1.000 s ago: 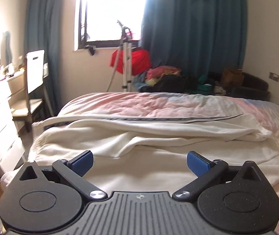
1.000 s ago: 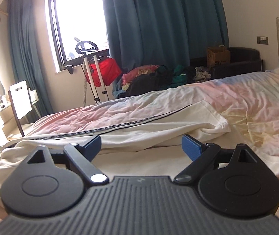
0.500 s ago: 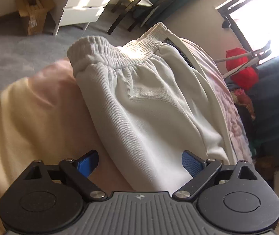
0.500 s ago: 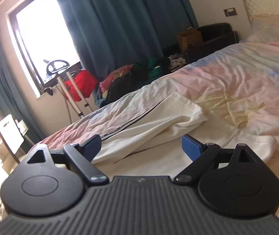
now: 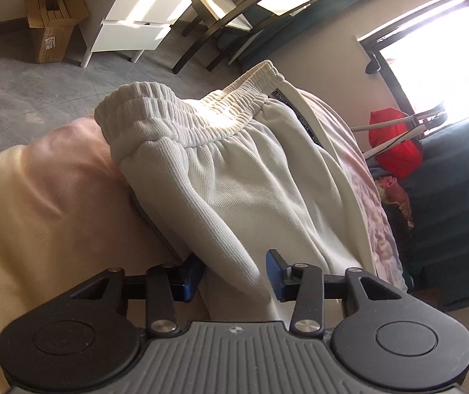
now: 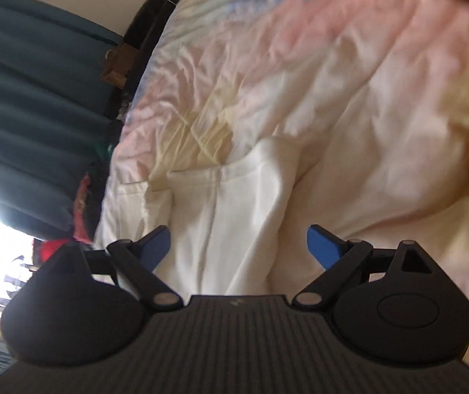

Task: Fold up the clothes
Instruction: 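Grasp the ribbed waistband with the left tool and lift it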

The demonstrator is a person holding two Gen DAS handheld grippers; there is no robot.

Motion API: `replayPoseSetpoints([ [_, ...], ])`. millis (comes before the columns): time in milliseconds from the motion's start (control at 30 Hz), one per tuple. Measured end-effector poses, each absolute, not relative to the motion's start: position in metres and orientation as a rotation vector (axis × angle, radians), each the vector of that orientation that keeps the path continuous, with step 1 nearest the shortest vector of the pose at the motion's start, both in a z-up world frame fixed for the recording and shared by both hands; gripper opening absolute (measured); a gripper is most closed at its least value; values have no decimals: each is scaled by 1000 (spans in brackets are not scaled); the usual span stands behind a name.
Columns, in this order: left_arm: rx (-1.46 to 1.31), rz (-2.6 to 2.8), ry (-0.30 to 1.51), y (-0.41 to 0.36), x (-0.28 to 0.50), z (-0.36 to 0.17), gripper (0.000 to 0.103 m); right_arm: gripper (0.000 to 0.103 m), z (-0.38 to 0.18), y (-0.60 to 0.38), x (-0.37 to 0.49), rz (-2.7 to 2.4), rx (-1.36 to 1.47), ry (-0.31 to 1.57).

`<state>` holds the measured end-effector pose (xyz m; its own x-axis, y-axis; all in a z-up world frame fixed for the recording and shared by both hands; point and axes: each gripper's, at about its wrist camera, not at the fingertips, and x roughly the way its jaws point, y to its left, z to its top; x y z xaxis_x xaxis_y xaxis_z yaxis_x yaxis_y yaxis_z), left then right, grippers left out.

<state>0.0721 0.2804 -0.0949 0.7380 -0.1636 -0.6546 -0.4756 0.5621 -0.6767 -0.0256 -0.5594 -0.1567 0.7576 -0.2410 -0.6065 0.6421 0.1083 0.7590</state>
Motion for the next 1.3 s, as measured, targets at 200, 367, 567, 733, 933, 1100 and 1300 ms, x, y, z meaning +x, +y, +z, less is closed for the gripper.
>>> replayPoseSetpoints([
  [200,-1078,192,666,296,72,-105,12,74,-173,-559,5,-707,1307,453],
  [367,-1082,168,560,297,66,-95,10,6,-181,-570,12,-777,1327,409],
  [567,-1040,127,526,298,63,-80,10,6,-138,-560,3,-753,1192,300],
  [733,-1003,106,516,300,85,-55,10,6,-83,-545,20,-662,1065,204],
  [933,-880,122,525,278,193,-5,10,6,-41,-556,142,-648,865,261],
  [1100,-697,224,566,232,314,5,11,6,-68,-562,248,-697,750,349],
  [1300,-570,331,719,197,440,-41,11,6,-114,-566,372,-764,603,466],
])
